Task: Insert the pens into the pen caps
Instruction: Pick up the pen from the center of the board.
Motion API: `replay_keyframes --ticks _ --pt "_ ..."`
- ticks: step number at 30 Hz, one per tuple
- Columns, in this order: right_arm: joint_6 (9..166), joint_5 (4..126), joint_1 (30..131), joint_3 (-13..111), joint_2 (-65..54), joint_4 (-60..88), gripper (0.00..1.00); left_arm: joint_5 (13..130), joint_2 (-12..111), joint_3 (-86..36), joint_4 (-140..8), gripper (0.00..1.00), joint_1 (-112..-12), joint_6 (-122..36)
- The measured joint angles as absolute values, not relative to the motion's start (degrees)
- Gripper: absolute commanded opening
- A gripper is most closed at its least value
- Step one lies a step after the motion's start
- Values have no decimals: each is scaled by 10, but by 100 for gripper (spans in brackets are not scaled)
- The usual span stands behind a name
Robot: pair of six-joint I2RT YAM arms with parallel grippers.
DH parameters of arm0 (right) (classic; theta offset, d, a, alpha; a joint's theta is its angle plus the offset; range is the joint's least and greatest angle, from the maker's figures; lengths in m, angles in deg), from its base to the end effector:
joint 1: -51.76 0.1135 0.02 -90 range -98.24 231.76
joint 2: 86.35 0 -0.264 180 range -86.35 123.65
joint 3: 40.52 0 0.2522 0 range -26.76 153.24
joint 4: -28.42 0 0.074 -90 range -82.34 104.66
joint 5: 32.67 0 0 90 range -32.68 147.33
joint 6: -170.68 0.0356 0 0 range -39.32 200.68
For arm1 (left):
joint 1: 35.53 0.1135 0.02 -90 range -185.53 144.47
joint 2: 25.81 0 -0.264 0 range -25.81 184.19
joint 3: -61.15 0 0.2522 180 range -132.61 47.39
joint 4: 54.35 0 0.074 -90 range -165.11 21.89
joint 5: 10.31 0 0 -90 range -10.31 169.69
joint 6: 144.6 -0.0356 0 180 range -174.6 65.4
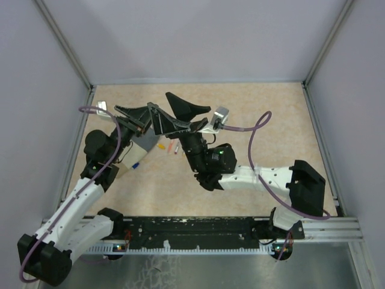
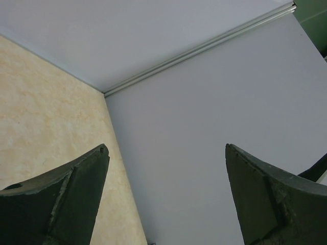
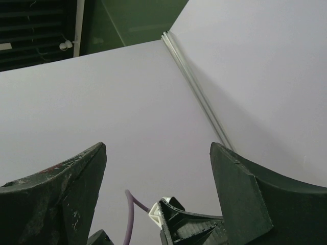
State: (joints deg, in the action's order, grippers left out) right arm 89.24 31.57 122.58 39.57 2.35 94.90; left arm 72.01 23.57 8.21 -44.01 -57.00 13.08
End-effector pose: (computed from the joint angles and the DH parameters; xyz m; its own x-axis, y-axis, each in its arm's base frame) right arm 0.1197 0.2969 0.4295 0.1598 0.8675 -0.4711 -0.8075 0.3894 0.4431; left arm 0.1899 -0.0798 0.3558 -0.3623 -0.8426 -0.3984 0.3904 0.2509 -0.8858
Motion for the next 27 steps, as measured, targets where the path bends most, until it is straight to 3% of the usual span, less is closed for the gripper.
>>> replay_keyframes --ticks 12,27 --pt "845 266 1226 310 24 1034 82 685 329 111 -369 95 -570 149" --pt "854 189 1171 200 11 1041 82 588 528 124 -190 100 -580 187"
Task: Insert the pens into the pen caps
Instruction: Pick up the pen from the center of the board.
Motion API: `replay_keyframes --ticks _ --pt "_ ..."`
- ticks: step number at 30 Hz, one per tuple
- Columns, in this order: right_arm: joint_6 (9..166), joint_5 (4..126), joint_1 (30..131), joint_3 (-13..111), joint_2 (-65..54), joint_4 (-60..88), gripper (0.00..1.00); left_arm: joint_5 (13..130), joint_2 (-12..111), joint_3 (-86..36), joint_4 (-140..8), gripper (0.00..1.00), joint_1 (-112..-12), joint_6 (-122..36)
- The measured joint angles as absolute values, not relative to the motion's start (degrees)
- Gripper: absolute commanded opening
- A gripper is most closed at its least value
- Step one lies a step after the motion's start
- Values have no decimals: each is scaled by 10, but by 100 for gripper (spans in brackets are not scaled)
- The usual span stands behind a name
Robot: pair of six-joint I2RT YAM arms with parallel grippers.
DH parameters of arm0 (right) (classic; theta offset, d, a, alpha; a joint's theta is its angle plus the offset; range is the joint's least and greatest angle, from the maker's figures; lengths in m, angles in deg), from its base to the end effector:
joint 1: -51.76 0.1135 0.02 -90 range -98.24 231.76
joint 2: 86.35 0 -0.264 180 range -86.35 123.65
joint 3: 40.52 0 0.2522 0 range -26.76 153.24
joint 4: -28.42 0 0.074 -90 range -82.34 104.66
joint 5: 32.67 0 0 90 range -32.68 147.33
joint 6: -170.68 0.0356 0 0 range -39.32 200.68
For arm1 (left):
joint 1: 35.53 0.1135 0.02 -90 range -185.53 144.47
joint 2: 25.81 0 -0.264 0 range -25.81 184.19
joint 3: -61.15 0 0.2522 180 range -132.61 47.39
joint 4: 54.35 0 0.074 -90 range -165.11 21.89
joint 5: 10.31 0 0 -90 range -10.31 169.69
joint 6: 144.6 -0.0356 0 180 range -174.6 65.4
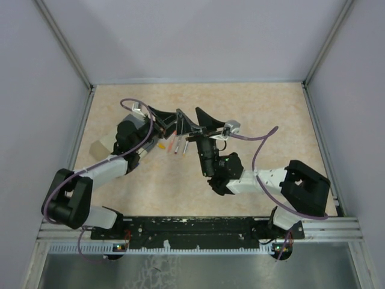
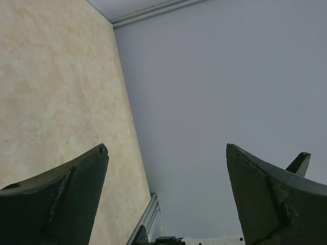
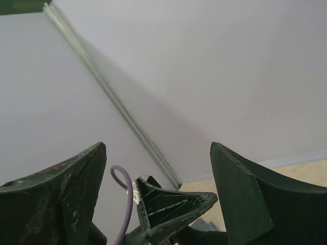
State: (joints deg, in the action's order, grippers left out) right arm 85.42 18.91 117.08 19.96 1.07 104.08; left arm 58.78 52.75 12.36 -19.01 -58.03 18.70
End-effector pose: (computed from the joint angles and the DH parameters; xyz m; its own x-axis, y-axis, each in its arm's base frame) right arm 0.1454 0.2635 0.3395 0.2680 0.7383 -0.6189 -0.5648 0.6408 0.5199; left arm 0.2661 -0.1240 0.2574 -0.6310 -0.7071 -0.3192 0.2829 0.1734 -0.9433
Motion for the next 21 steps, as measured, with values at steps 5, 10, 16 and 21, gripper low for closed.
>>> replay_keyframes --ticks 5,10,16,21 --pt "840 98 1168 178 -30 1039 82 542 580 92 -175 99 -583 175" --pt "834 48 1167 133 -148 964 82 541 581 91 -198 99 -582 117" --pt "965 37 1129 140 -303 610 82 568 559 54 -356 100 -575 -9" --pt "1078 56 1088 191 -335 273 83 620 510 48 -450 100 -568 -84"
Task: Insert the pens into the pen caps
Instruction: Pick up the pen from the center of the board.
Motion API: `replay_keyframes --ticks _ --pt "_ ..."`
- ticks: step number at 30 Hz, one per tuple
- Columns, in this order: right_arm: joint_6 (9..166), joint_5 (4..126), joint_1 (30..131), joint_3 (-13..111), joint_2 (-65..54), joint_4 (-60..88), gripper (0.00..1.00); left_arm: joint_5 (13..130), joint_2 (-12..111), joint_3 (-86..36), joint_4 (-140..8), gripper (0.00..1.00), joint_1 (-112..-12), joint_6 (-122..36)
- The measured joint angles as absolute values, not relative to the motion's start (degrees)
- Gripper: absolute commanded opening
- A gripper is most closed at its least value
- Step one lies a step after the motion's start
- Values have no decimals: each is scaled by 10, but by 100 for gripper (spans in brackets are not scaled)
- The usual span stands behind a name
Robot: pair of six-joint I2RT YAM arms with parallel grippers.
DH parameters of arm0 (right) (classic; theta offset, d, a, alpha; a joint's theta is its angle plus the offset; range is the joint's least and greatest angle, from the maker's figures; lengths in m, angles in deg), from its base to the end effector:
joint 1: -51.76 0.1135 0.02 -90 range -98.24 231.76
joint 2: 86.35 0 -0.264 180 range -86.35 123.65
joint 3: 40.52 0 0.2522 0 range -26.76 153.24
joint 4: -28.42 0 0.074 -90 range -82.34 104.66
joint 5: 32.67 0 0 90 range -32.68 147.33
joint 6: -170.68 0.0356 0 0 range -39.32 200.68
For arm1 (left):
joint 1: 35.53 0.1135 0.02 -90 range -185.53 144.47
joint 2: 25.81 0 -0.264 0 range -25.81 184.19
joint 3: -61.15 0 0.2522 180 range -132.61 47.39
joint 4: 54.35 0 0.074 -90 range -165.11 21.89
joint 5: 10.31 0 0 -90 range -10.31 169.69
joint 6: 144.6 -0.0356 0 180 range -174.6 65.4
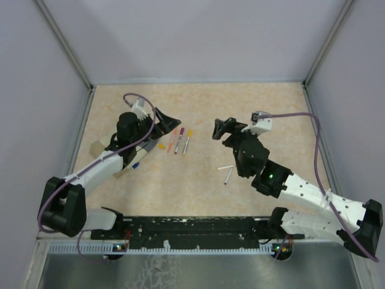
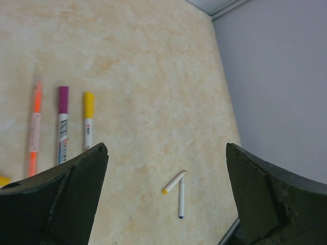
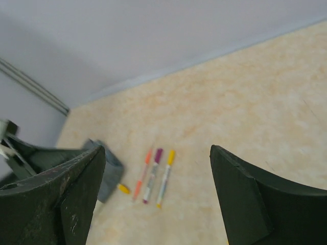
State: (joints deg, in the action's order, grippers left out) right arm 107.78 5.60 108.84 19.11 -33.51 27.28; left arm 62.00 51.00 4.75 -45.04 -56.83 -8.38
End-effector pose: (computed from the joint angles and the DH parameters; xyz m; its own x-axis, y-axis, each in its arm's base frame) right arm 0.1357 0.1582 0.3632 0.0042 0.5257 -0.8507 -0.1092 0.8458 0.5221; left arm 0.2775 -0.1198 0.2618 -0.5746 -0.5143 -0.6367 0.3022 0.5897 -0.7490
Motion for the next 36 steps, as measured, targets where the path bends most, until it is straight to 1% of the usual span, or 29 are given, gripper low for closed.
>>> replay_keyframes --ticks 5,9,12,17,21,23,26,29,36 --pt "1141 89 1080 222 -306 37 82 654 498 24 -567 100 -556 -149" --pt "1188 150 1042 238 -280 -82 82 669 498 -2 -655 100 -555 -209" --pt "1210 206 998 239 -271 -134 82 692 498 -17 -709 100 -555 -250" --pt "1234 261 952 239 -265 -191 81 749 498 -28 -781 100 -555 -297" --pt "1261 267 938 239 -228 -243 74 775 498 -28 -811 100 -555 -319" --pt "1273 275 936 239 -199 -268 66 780 498 -28 -816 100 -555 -323" --pt "1292 292 936 239 -165 -291 61 785 498 -28 -819 100 -555 -328" --pt "1314 307 936 227 -161 -290 57 787 500 -28 -819 100 -555 -333" --pt "1350 345 936 189 -134 -271 54 785 511 -28 -818 100 -554 -341"
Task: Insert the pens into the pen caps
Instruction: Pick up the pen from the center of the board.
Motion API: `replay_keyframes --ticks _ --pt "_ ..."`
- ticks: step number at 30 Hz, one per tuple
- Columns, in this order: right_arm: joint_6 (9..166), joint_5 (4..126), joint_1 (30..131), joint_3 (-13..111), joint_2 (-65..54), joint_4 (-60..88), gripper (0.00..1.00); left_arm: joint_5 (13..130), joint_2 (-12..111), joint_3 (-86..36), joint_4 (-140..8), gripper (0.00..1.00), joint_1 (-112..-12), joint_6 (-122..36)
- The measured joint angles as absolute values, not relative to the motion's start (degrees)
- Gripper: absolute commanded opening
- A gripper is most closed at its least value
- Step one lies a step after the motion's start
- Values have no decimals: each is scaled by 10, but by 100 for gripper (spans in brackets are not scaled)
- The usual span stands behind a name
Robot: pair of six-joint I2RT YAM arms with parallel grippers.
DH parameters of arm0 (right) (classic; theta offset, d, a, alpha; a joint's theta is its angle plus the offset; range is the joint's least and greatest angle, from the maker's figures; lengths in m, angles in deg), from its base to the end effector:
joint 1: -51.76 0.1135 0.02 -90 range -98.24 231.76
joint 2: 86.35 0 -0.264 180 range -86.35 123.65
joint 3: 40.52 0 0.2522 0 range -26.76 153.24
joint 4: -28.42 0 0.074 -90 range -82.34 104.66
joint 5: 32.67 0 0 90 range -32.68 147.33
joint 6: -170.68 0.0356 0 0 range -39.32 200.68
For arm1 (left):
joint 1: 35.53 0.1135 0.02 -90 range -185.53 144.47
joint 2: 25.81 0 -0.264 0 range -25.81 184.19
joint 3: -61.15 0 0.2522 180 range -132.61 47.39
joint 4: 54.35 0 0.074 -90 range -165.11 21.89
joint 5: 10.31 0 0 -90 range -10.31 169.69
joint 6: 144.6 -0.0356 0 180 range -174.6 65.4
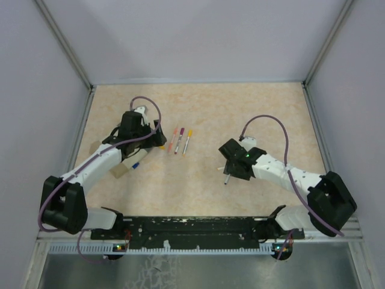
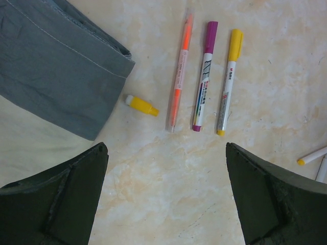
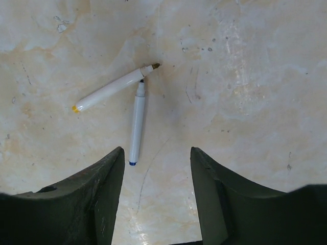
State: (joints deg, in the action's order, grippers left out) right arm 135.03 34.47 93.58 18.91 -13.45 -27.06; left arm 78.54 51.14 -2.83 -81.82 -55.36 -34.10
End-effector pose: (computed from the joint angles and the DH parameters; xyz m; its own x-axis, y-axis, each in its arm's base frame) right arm 0.1776 0.1404 0.2074 -0.8201 0.2709 -0.5040 0.2677 0.9601 0.0806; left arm 0.2722 -0.0989 0.2430 -0.6954 -0.1215 -0.7083 0.1175 0.9532 -0.2787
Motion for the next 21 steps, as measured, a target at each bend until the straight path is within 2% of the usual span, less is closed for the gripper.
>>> replay_keyframes --ticks 10,18,21 --pt "1363 379 941 182 -59 -219 36 783 515 -29 -818 100 -550 -351" --pt "1363 379 962 183 -11 -199 29 782 515 -30 -819 100 -549 -354" --pt "1362 372 965 184 -9 -203 20 782 515 -33 -819 99 -549 -354"
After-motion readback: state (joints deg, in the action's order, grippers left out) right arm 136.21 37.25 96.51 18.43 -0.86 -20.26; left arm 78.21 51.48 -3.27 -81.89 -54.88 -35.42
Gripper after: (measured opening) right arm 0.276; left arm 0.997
